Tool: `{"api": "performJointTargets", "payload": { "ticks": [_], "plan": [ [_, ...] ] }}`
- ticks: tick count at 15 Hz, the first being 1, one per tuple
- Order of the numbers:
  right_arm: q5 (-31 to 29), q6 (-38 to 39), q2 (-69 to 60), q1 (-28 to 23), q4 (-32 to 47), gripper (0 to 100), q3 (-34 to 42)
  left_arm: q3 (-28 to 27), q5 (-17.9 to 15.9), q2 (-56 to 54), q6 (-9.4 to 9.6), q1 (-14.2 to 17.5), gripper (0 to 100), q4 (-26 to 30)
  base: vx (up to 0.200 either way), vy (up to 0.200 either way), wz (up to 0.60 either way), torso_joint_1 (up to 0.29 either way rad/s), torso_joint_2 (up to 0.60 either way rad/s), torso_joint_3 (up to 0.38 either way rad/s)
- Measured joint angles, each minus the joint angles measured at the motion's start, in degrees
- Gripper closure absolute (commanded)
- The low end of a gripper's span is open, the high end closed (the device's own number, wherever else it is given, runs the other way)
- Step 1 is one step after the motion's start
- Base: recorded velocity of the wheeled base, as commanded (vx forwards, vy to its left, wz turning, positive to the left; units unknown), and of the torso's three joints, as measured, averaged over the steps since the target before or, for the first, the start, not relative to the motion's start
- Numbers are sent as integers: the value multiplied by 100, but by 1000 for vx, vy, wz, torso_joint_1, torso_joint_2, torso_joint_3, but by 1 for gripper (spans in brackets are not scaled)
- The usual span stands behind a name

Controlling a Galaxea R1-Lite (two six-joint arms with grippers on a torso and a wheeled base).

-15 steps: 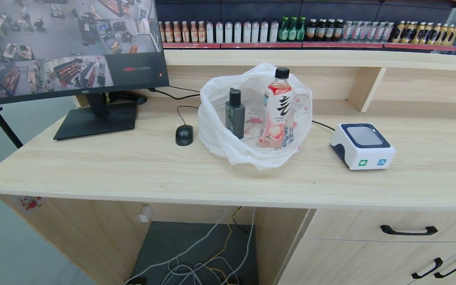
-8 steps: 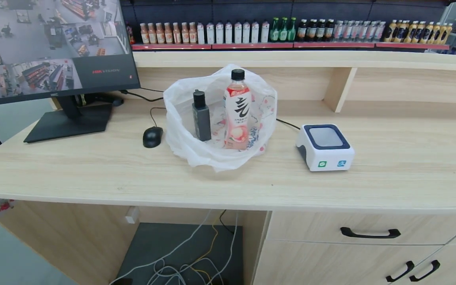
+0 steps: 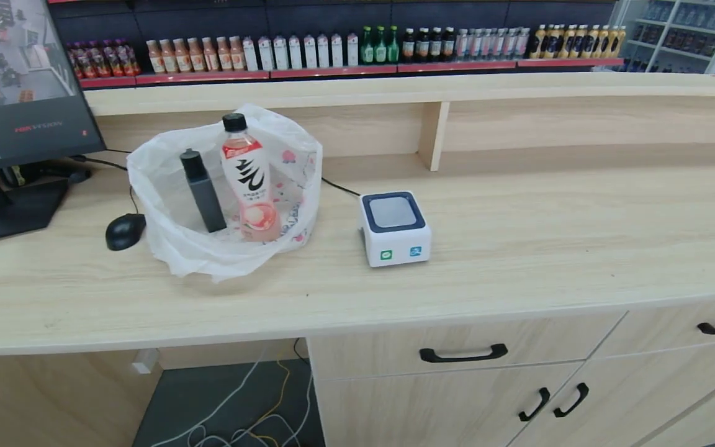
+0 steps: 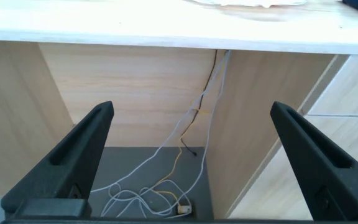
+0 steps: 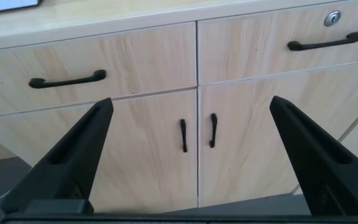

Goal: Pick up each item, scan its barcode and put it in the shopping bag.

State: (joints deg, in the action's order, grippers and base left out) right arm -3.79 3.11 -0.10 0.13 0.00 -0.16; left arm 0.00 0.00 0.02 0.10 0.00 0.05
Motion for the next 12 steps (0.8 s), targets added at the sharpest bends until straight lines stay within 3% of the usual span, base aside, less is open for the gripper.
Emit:
{"api": "performJointTargets", "payload": {
  "ticks": [3,12],
  "plan": [
    [0,17,0,0,0,0,0,0,0,0,0,0,0,2,0,-200,0,4,4,-1],
    [2,63,2,-6,0,0,-2,0,0,0,0,-10,0,-2,0,0,0,0,0,0]
  ]
}}
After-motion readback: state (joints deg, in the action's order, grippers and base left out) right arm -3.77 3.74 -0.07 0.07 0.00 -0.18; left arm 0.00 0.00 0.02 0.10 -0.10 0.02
